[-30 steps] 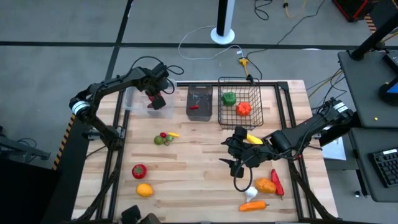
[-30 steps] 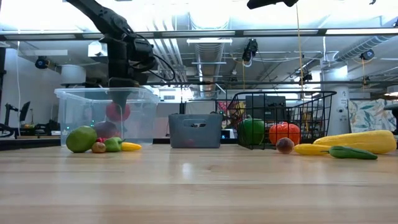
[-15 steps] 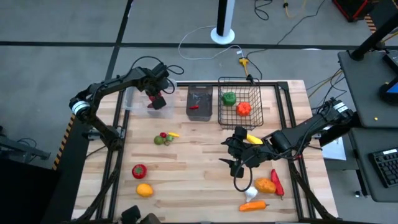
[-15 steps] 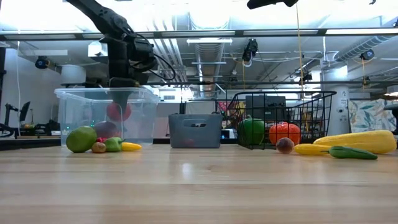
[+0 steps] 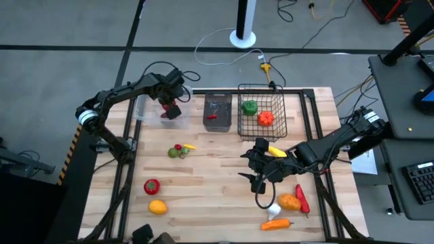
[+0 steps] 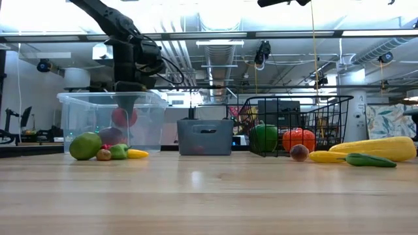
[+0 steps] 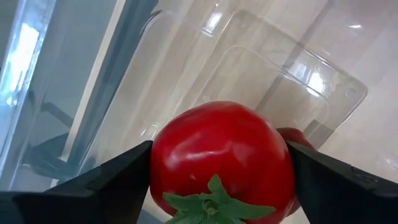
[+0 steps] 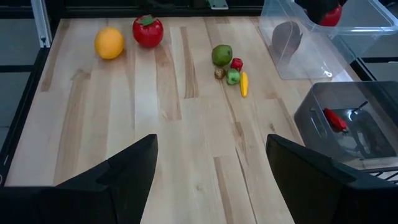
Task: Sort produce into baskets
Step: Put the red tomato into the transparent bin, then put the green chili pepper into the black bin
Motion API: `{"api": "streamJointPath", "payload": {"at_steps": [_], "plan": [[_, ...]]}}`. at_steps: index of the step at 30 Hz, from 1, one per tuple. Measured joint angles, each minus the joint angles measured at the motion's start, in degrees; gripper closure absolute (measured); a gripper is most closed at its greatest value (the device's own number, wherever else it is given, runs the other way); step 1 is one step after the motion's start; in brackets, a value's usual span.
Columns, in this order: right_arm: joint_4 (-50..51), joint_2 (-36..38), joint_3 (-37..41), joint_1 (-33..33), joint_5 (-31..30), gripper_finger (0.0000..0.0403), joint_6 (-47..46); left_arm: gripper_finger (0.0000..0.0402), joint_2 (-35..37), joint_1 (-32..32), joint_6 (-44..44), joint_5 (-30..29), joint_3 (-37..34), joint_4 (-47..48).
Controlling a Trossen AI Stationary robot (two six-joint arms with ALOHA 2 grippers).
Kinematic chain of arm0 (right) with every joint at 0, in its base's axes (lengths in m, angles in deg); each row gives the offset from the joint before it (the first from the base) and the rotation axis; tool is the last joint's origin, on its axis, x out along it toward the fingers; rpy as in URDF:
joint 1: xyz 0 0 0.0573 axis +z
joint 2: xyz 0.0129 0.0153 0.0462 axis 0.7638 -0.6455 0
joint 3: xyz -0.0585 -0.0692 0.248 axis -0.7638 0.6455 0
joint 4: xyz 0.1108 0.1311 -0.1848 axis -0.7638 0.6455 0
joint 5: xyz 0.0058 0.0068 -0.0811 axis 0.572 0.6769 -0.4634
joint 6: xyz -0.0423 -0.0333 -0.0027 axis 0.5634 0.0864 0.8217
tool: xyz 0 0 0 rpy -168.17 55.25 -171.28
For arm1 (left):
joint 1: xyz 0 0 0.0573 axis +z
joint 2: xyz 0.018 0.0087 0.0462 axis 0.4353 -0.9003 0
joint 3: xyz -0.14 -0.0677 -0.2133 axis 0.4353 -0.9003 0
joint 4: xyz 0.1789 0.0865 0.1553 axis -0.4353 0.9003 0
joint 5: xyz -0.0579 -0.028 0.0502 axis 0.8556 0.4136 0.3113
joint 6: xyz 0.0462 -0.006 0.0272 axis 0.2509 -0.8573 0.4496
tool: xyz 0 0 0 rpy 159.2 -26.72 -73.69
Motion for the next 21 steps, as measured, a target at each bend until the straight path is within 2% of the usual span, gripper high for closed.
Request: {"api": "streamJointPath", "payload": {"at_steps": [16,21], "plan": [[0.0,0.0,0.0,0.0,0.0,0.0110,0.0,0.0053,0.1,0.0,0.0,-0.1,0.1,0.4],[0.0,0.0,0.0,0.0,0.0,0.0110,-0.1,0.0053,0.8,-0.1,-1.0,-0.6,3.9,4.3]]}}
